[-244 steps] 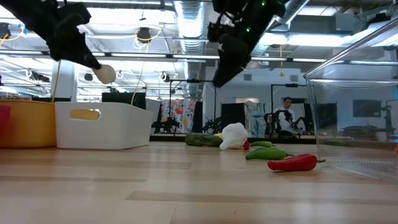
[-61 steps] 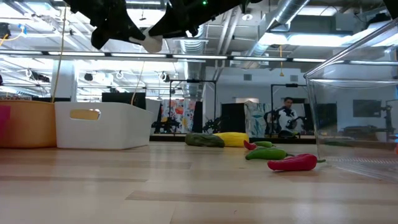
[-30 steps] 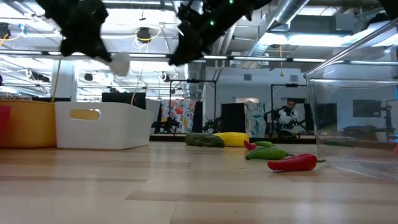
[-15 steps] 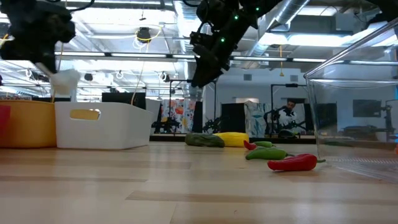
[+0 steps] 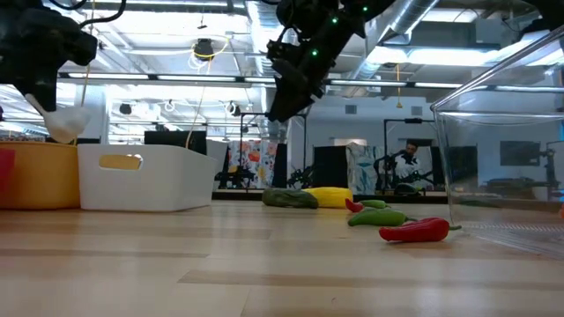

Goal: Sort produce into baskets
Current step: Put the white garlic into the yellow bin

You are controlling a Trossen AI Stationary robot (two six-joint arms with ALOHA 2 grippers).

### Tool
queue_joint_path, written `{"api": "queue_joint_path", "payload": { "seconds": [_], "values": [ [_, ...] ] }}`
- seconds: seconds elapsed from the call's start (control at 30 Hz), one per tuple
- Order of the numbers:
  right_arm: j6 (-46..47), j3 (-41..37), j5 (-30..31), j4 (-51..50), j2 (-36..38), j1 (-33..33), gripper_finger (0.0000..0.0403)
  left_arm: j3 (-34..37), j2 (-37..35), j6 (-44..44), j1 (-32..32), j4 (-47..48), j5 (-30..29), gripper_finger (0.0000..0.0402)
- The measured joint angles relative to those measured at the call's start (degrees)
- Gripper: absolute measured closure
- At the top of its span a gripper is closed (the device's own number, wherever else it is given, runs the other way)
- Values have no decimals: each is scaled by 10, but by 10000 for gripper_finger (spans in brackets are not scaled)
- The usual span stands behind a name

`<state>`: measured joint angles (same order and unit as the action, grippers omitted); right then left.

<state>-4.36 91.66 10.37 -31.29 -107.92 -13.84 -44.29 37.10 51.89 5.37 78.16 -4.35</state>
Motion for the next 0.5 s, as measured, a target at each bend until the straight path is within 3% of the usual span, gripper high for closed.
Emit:
{"api": "queue_joint_path", "payload": {
  "seconds": [0.3,0.5],
  "values": [
    [0,0,0,-2,0,3,128,13,5,-2,0,1,0,357],
    [0,0,0,-21,0,3,128,12,27,-2,0,-9,9,313]
  ]
}}
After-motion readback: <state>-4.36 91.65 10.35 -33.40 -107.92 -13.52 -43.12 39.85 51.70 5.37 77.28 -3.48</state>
